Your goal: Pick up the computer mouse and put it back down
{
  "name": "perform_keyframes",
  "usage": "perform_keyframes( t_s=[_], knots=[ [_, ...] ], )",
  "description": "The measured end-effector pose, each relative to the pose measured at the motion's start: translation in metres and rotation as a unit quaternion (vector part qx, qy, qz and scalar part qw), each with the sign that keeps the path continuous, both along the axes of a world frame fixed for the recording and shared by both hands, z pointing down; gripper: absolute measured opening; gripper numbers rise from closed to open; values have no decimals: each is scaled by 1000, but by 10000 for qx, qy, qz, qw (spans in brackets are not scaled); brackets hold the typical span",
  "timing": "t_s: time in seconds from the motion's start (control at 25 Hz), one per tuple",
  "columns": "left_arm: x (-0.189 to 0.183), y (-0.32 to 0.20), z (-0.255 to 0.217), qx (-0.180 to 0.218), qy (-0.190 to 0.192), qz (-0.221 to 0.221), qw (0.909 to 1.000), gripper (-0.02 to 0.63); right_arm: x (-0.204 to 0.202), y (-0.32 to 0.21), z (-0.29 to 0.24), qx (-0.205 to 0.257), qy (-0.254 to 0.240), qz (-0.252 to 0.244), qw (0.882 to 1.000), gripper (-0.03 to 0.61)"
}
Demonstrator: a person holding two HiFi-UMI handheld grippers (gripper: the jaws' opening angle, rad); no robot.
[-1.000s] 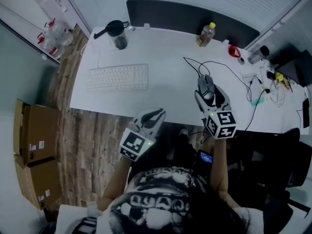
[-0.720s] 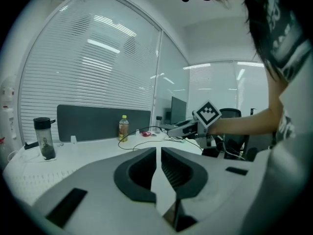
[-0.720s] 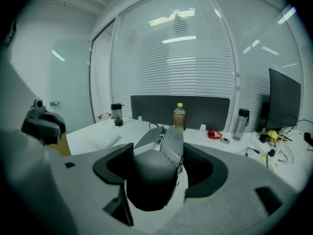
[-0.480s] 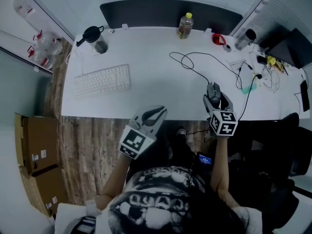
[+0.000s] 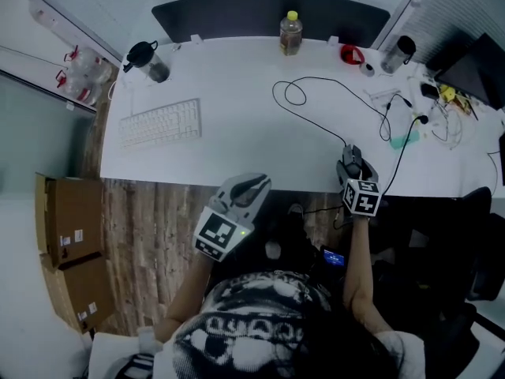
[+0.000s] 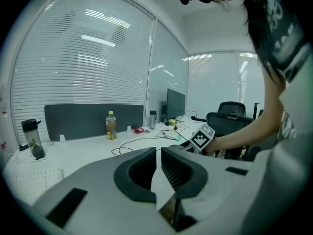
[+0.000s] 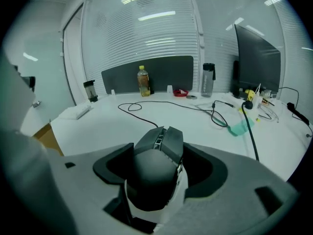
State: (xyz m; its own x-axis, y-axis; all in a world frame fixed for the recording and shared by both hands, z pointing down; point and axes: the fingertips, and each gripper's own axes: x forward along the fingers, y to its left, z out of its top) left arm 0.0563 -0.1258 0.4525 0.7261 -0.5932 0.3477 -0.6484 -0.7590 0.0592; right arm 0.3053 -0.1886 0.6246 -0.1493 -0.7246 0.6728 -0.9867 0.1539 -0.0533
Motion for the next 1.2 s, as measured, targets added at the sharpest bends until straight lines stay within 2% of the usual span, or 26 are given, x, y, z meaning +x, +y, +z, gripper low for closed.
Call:
perform_keyframes(
  t_s=[0.32, 0.8, 0.92, 0.96, 1.2],
  knots=[
    [32, 17, 4, -76, -260, -180, 9995, 28, 19, 10, 39, -311, -85, -272, 9991, 313],
    [69, 41, 2, 37, -363, -436, 9984, 28, 21, 14, 44, -205, 10, -337, 9992, 318],
    [65, 44, 2, 32, -382, -479, 9981, 28, 14, 16, 38, -152, -303, -354, 9988, 399],
    [63, 44, 1, 40, -378, -484, 9981, 28, 12, 17, 34, -105, -381, -341, 9986, 404],
    [55, 42, -1, 94, -275, -227, 9993, 28, -3, 32, -12, 366, -473, -247, 9979, 369]
  ],
)
